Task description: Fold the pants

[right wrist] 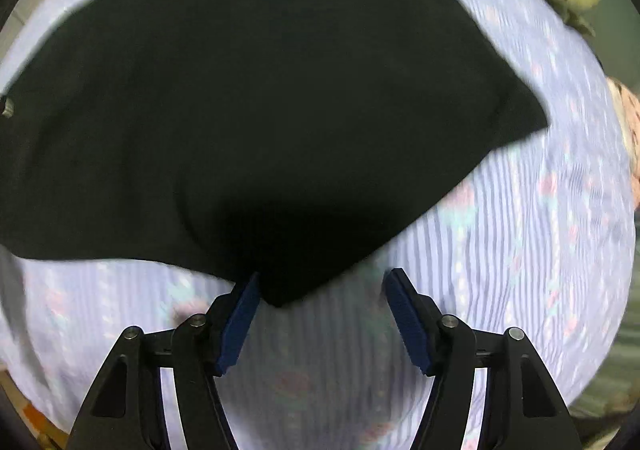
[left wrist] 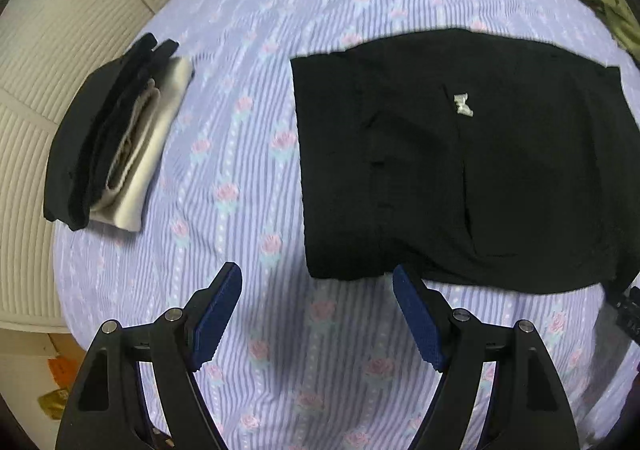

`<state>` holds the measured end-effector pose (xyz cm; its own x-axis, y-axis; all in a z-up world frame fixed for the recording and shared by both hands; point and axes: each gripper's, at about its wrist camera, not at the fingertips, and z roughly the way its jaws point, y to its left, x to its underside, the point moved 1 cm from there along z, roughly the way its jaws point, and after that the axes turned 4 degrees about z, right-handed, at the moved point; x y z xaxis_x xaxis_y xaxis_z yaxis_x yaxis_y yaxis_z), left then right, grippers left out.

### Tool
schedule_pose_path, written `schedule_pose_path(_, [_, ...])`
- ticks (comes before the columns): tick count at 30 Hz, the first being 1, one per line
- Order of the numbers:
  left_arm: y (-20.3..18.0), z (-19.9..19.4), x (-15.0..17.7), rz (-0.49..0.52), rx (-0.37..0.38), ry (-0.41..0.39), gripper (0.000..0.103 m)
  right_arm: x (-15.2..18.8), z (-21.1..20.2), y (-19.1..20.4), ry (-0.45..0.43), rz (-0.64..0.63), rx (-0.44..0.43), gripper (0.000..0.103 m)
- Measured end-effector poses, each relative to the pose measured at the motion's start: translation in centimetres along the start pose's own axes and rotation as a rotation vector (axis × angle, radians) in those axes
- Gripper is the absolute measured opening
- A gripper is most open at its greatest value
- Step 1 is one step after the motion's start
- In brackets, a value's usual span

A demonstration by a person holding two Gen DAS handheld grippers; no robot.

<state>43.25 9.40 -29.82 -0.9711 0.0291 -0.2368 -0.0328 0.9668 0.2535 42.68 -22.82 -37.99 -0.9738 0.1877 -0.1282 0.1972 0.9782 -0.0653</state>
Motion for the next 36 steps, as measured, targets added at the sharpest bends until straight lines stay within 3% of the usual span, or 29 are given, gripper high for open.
schedule_pose_path(4, [-0.1, 0.0, 0.7, 0.004, 0.024, -0.006, 0.078, 0.5, -1.4, -0.1, 0.017, -0.007, 0.034, 0.065])
schedule_pose_path(8, [1.4, -0.7, 0.7, -0.046, 0.069, -0.046, 0.079, 1.0, -5.9, -0.2, -0.062, -0.005, 0.018, 0.066])
schedule_pose_path(10, [2.2, -1.3, 0.5, -0.05, 0.117, -0.087, 0.086, 0.7, -8.2, 0.4, -0.115, -0.022, -0.024, 0.066])
schedule_pose_path(13, [3.4, -1.5, -0.5, -0.043, 0.188, -0.14, 0.087, -0.5, -11.5, 2.5, -0.206, -0.082, -0.091, 0.07])
schedule_pose_path(15, [4.6, -0.9, -1.6, -0.055, 0.254, -0.16, 0.087, -1.8, -12.8, 4.1, -0.256, -0.109, -0.119, 0.079])
schedule_pose_path(17, [5.7, -0.1, -2.7, -0.088, 0.331, -0.165, 0.087, -3.4, -13.4, 5.8, -0.28, -0.123, -0.148, 0.079])
schedule_pose_path(21, [7.5, 2.9, -5.1, -0.134, 0.533, -0.141, 0.086, -5.7, -13.0, 9.6, -0.266, -0.139, -0.219, 0.079])
schedule_pose_path(28, [8.6, 8.9, -7.3, -0.162, 0.688, -0.039, 0.072, -5.4, -11.5, 14.9, -0.241, -0.192, -0.246, 0.079])
schedule_pose_path(30, [8.5, 10.4, -7.4, -0.176, 0.745, -0.002, 0.072, -5.0, -10.8, 15.8, -0.219, -0.195, -0.243, 0.079])
schedule_pose_path(36, [9.2, 12.9, -7.3, -0.247, 0.928, 0.007, 0.074, -4.0, -10.7, 17.6, -0.19, -0.209, -0.206, 0.079])
